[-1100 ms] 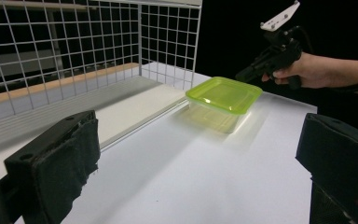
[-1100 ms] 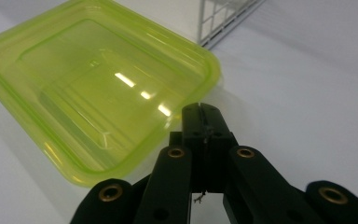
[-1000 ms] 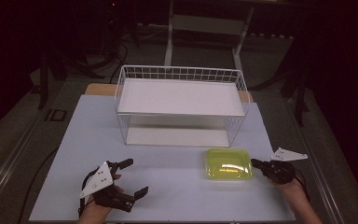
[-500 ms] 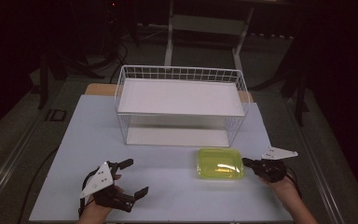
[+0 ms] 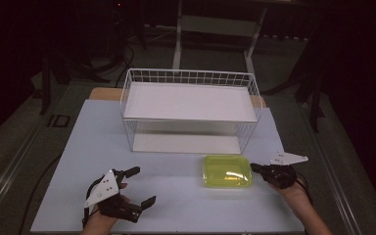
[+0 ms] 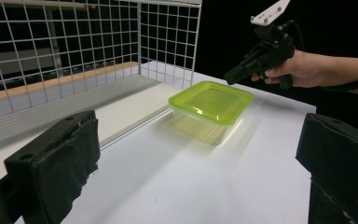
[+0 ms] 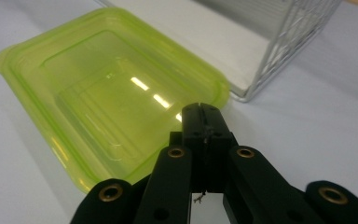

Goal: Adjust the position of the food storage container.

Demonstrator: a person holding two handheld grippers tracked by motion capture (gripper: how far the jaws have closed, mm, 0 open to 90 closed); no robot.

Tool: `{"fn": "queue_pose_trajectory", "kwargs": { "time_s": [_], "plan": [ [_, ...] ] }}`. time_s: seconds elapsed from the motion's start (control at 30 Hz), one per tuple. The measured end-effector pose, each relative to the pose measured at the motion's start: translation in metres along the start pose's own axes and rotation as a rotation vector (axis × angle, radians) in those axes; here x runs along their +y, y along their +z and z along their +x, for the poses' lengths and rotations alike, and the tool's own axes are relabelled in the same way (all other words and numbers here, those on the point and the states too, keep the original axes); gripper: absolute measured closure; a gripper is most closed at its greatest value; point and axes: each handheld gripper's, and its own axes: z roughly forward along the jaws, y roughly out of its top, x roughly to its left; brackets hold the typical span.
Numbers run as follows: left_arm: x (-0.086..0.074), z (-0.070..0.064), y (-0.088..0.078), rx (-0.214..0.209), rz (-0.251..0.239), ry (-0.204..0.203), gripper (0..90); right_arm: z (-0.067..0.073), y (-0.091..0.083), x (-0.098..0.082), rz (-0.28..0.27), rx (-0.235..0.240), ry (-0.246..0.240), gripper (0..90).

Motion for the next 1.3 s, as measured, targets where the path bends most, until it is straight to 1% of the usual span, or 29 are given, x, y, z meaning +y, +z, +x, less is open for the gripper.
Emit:
{"fn": "queue_pose_trajectory", "kwargs": {
  "time_s": [0.03, 0.07, 0.13, 0.2, 0.23, 0.33, 0.4, 0.63, 0.67, 0.8, 0.87, 1.0, 1.3],
  "plan": [
    [0.0, 0.0, 0.0, 0.0, 0.0, 0.0, 0.1, -0.003, 0.0, -0.002, 0.008, -0.011, 0.009, 90.0],
    [0.0, 0.0, 0.0, 0.0, 0.0, 0.0, 0.1, -0.003, 0.0, -0.002, 0.008, -0.011, 0.009, 90.0],
    [0.0, -0.001, 0.0, 0.0, -0.001, 0.002, 0.1, -0.004, 0.003, -0.005, 0.029, -0.014, 0.006, 90.0],
    [0.0, -0.001, 0.0, -0.002, -0.001, 0.002, 0.1, -0.003, 0.006, -0.006, 0.033, -0.002, 0.009, 90.0],
    [0.0, -0.001, 0.0, -0.001, 0.0, 0.002, 0.1, -0.002, 0.007, -0.007, 0.032, -0.006, 0.011, 90.0],
    [0.0, 0.0, 0.001, -0.001, 0.0, 0.001, 0.1, -0.001, 0.009, -0.006, 0.025, 0.006, 0.016, 90.0],
    [0.0, 0.0, 0.001, -0.001, 0.001, 0.002, 0.1, 0.001, 0.011, -0.004, 0.025, 0.014, 0.011, 90.0],
    [0.0, -0.001, 0.001, -0.004, 0.005, 0.002, 0.1, 0.013, 0.021, 0.002, 0.027, 0.045, -0.007, 90.0],
    [0.0, 0.0, 0.001, -0.005, 0.004, -0.001, 0.1, 0.017, 0.025, 0.005, 0.023, 0.057, -0.008, 90.0],
    [-0.001, 0.0, 0.001, -0.004, 0.006, -0.006, 0.1, 0.02, 0.029, 0.007, 0.019, 0.065, -0.016, 90.0],
    [-0.002, 0.001, 0.002, -0.005, 0.01, -0.006, 0.1, 0.023, 0.031, 0.009, 0.02, 0.073, -0.012, 90.0],
    [-0.001, 0.0, 0.002, -0.007, 0.012, 0.0, 0.1, 0.029, 0.036, 0.014, 0.024, 0.086, -0.03, 90.0],
    [-0.002, 0.0, 0.002, -0.006, 0.016, 0.001, 0.1, 0.041, 0.048, 0.025, 0.026, 0.112, -0.049, 90.0]
  ]
}}
